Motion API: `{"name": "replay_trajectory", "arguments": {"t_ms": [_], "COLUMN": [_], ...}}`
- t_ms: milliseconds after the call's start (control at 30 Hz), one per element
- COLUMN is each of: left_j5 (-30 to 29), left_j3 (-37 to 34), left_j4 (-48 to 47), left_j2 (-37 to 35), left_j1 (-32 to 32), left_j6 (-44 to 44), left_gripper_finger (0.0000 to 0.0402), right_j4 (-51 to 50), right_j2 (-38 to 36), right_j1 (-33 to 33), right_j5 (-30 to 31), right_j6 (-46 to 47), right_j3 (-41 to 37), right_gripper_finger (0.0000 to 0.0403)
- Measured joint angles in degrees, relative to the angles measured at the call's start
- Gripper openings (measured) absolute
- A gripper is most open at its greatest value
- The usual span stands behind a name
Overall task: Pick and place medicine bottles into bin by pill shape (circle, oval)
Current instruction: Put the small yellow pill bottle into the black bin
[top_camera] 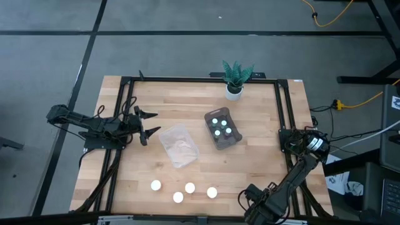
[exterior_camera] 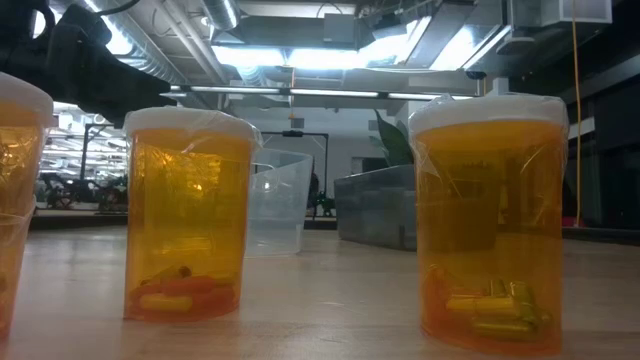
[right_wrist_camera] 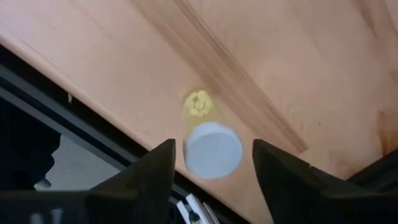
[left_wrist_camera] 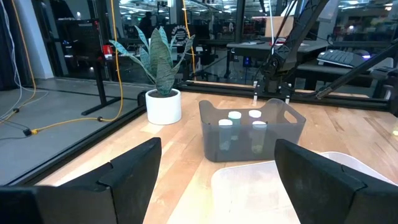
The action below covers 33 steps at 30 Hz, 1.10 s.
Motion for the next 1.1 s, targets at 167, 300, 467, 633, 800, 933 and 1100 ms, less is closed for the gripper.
{"name": "replay_trajectory", "arguments": {"t_ms": [167,300,467,633,800,933,1100], "left_j5": [0.0,0.0,0.0,0.0,0.0,0.0,0.0], "left_j3": [-0.02,-0.02,-0.02,-0.02,-0.02,-0.02,-0.02], "left_j4": [0.0,0.0,0.0,0.0,-0.01,-0.01,-0.01], "left_j2": [-0.01,-0.02,-0.02,0.0,0.0,0.0,0.0], "left_j1": [0.02,0.02,0.02,0.02,0.02,0.02,0.01], "left_j6": [0.0,0.0,0.02,0.02,-0.09,-0.14,-0.17], "left_gripper_finger": [0.0305,0.0305,0.0305,0.0305,0.0305,0.0305,0.0305], "right_j4": [-0.15,-0.63,-0.76,-1.74,-10.19,-15.82,-19.78], "right_j2": [0.0,0.0,0.0,-1.18,-5.07,-10.37,-16.34], "right_j1": [-0.27,-0.98,-2.18,-5.14,-10.35,-15.55,-23.9], "right_j5": [0.03,-0.02,-0.56,-0.46,2.91,8.96,17.13], "right_j6": [0.0,-0.11,-1.57,-6.18,-8.08,-13.72,-18.6], "right_j3": [0.0,0.0,0.0,0.02,0.11,0.11,0.11], "right_gripper_finger": [0.0177,0.0149,0.0115,0.0111,0.0116,0.0109,0.0112]}}
